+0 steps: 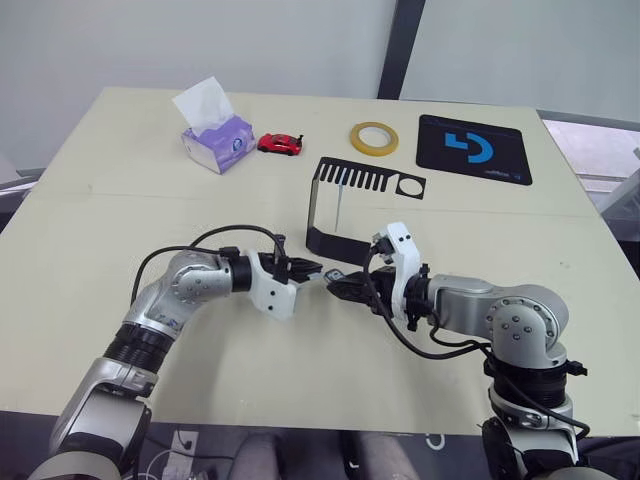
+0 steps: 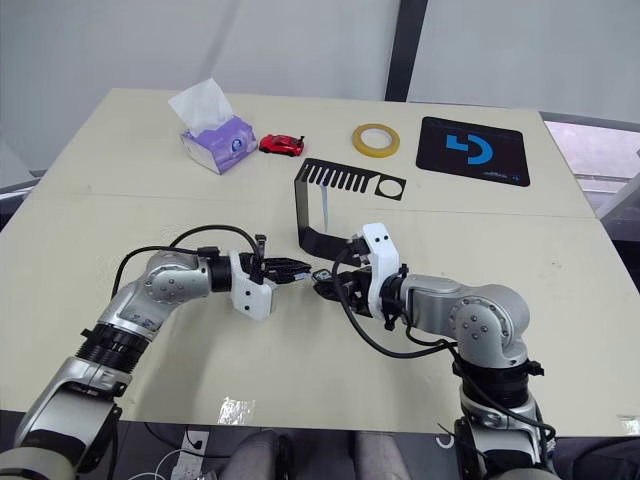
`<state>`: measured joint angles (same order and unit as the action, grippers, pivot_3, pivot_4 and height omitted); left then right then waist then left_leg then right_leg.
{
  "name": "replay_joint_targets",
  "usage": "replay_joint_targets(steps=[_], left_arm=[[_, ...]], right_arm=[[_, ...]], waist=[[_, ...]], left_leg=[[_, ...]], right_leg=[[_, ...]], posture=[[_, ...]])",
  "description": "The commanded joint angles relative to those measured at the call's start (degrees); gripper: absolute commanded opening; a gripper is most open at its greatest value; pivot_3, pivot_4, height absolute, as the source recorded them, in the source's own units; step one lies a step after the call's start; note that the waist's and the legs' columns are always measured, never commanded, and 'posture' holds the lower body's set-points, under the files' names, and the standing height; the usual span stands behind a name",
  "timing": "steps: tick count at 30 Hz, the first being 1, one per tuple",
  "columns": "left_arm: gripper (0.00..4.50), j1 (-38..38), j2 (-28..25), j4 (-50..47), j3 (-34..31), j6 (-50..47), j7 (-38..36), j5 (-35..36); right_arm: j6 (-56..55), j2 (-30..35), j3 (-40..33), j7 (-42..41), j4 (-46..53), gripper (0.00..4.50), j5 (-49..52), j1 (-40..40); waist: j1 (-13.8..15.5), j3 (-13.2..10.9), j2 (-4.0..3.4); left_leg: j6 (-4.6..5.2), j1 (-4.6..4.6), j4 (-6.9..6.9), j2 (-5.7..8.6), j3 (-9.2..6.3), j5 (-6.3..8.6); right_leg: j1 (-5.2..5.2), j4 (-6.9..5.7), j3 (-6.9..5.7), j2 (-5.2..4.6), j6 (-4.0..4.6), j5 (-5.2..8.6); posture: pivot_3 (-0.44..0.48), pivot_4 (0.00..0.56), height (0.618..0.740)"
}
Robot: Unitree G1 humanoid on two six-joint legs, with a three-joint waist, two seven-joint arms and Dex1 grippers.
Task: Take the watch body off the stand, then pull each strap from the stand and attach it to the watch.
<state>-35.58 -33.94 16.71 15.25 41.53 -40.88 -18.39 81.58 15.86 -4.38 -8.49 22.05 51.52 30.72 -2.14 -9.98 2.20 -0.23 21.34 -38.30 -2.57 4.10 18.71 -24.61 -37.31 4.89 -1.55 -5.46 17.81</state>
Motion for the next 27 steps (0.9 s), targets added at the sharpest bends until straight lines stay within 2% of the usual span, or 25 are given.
replay_joint_targets(steps=[1, 27], left_arm=[[0.00, -1.2, -0.2, 0.6, 0.6, 1.4, 1.0, -0.4], [0.00, -1.8, -0.7, 1.9, 1.7, 1.8, 2.2, -1.3]], right_arm=[[-0.3, -0.7, -1.3, -0.3, 1.1, 1.53, 0.2, 1.0], [0.3, -1.0, -1.6, -0.5, 1.9, 1.53, 0.2, 0.3]], waist=[[0.0, 0.0, 0.00], [-0.8, 0.0, 0.00]], left_leg=[[0.00, 0.00, 0.00, 0.00, 0.00, 0.00], [0.00, 0.02, 0.02, -0.01, -0.01, 0.00]], right_leg=[[0.00, 0.00, 0.00, 0.00, 0.00, 0.00], [-0.01, 0.02, 0.00, 0.00, 0.00, 0.00]], posture=[[0.000, 0.150, 0.738], [0.000, 0.150, 0.738]])
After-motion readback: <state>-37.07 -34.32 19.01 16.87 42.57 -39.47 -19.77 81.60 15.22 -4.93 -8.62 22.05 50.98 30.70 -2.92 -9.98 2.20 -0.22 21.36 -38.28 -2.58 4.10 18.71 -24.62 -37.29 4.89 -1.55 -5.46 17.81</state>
